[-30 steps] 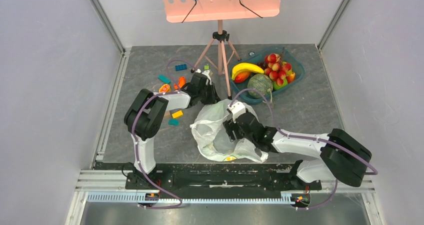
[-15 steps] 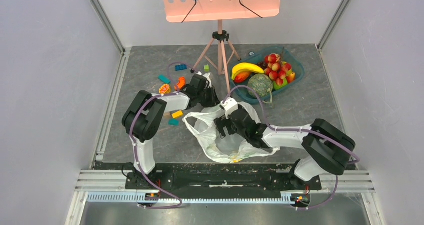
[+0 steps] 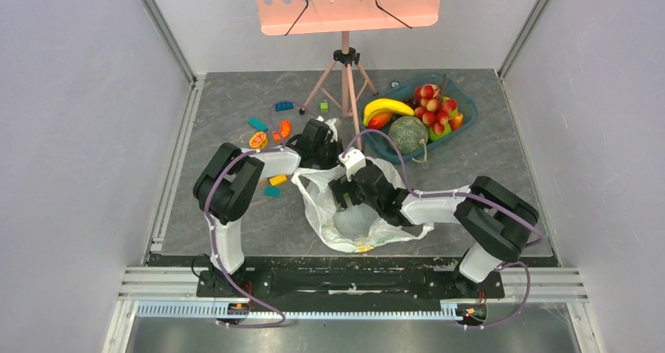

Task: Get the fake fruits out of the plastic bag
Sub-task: Take out the fake fruit from the plastic bag.

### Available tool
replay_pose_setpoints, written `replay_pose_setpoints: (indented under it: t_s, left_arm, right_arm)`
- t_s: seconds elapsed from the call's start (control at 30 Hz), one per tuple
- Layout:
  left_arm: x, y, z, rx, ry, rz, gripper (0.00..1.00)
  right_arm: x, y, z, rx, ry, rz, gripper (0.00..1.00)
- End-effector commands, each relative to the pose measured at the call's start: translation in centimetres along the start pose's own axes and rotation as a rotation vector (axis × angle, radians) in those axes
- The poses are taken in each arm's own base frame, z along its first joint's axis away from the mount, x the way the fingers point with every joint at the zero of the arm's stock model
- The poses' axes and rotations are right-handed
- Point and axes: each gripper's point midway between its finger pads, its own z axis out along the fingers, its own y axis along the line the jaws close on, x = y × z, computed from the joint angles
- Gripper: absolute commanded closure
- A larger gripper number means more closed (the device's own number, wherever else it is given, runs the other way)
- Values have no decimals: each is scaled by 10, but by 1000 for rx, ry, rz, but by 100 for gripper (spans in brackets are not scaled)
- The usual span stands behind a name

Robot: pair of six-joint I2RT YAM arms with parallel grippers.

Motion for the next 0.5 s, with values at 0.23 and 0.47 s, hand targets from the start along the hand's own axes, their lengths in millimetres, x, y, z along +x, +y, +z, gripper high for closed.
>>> replay_pose_setpoints:
  t_s: [0.23, 0.47]
  left_arm:
    - [12, -25, -8, 98, 49, 2, 90]
    - [11, -25, -9, 92, 42, -3, 93]
  right_arm:
    - [-21, 8, 17, -67, -59, 4, 7]
    - [-14, 9, 10, -83, -54, 9, 35]
